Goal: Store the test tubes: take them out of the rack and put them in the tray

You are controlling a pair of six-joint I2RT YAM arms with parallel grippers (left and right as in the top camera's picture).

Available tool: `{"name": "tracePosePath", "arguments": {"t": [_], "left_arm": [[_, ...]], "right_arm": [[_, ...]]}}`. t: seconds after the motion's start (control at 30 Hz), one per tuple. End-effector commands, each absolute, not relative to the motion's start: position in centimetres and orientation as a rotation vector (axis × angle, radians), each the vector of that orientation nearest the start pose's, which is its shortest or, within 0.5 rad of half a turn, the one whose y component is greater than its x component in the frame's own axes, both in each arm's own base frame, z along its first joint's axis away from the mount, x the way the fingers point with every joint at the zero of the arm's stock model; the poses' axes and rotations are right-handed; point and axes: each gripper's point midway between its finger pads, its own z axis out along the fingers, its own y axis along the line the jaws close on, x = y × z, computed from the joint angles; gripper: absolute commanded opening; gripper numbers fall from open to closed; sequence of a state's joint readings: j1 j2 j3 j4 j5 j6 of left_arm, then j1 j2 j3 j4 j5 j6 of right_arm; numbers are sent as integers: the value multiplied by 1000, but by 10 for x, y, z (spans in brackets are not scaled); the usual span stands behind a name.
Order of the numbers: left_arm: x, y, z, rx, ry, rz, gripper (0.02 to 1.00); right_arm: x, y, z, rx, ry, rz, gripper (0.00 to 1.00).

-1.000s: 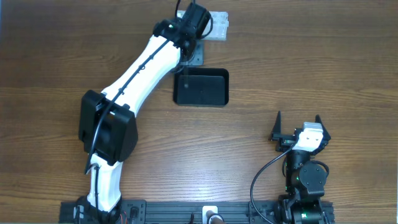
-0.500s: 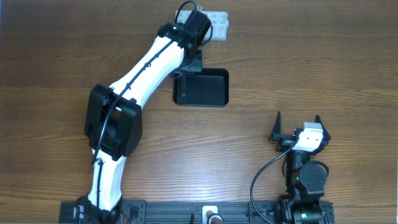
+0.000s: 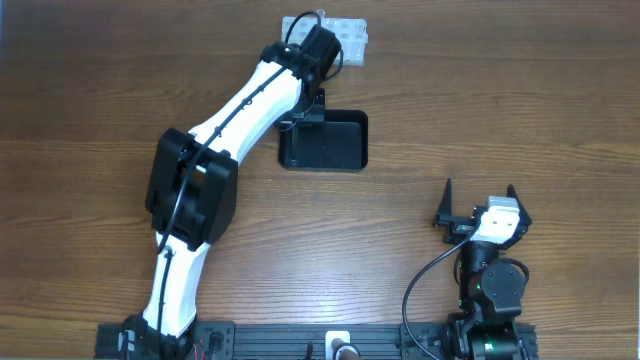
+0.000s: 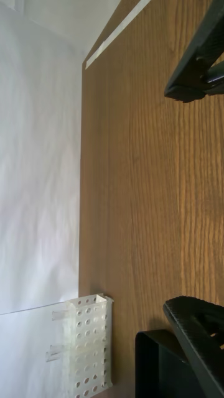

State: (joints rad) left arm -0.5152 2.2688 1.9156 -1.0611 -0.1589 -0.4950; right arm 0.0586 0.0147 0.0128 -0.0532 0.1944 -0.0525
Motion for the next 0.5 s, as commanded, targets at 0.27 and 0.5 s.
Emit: {"name": "tracePosePath", "arguments": {"t": [0.27,0.5], "left_arm": [[431,-209,43,-6,2922,119,261],[437,-211,51,-13,2893,101,310]], "right_arm": [[245,-22,162,75,1625,-164,993],[245,-22,162,75,1624,-164,991]]}}
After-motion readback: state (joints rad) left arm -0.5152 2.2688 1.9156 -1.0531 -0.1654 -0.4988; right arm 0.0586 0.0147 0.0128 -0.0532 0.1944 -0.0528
